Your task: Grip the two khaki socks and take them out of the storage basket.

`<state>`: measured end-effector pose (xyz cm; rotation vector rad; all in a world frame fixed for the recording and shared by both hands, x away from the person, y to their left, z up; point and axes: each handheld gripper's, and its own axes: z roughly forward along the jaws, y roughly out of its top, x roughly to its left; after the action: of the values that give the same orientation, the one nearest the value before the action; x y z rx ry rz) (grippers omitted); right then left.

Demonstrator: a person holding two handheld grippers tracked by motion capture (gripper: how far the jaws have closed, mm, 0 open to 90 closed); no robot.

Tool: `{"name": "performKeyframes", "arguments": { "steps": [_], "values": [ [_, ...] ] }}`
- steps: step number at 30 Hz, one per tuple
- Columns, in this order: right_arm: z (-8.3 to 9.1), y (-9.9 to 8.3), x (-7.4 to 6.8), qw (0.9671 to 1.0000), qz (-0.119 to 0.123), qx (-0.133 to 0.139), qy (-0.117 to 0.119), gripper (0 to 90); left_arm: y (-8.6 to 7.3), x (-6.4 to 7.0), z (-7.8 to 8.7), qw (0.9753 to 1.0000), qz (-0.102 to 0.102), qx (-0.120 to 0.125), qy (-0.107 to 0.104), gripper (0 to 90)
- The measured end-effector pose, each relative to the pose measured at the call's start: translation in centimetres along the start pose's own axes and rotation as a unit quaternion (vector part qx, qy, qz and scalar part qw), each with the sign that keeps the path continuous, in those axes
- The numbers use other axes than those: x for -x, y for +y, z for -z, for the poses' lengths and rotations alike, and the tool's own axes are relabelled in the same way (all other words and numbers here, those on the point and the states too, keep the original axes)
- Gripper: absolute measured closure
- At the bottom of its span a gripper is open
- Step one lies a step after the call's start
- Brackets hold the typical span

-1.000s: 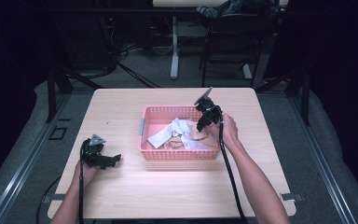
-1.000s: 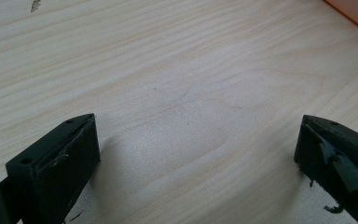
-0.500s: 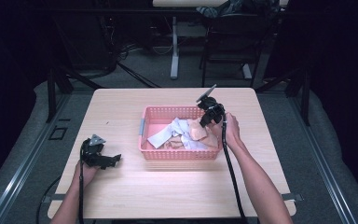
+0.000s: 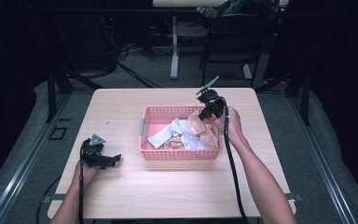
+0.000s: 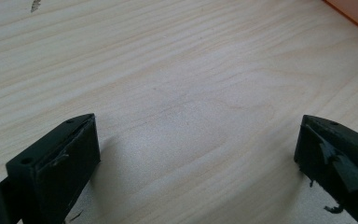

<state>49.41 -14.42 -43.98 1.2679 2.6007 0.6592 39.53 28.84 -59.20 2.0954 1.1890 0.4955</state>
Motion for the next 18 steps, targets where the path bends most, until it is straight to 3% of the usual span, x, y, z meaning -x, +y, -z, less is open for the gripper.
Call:
{"name": "performKeyframes", "arguments": {
  "steps": [18],
  "values": [
    [3.2, 0.7, -0.6, 0.9992, 0.015, 0.035, 0.006, 86.2, 0.0, 0.0, 0.0, 1.0000, 0.000, 0.000, 0.000, 0.0]
  ]
}}
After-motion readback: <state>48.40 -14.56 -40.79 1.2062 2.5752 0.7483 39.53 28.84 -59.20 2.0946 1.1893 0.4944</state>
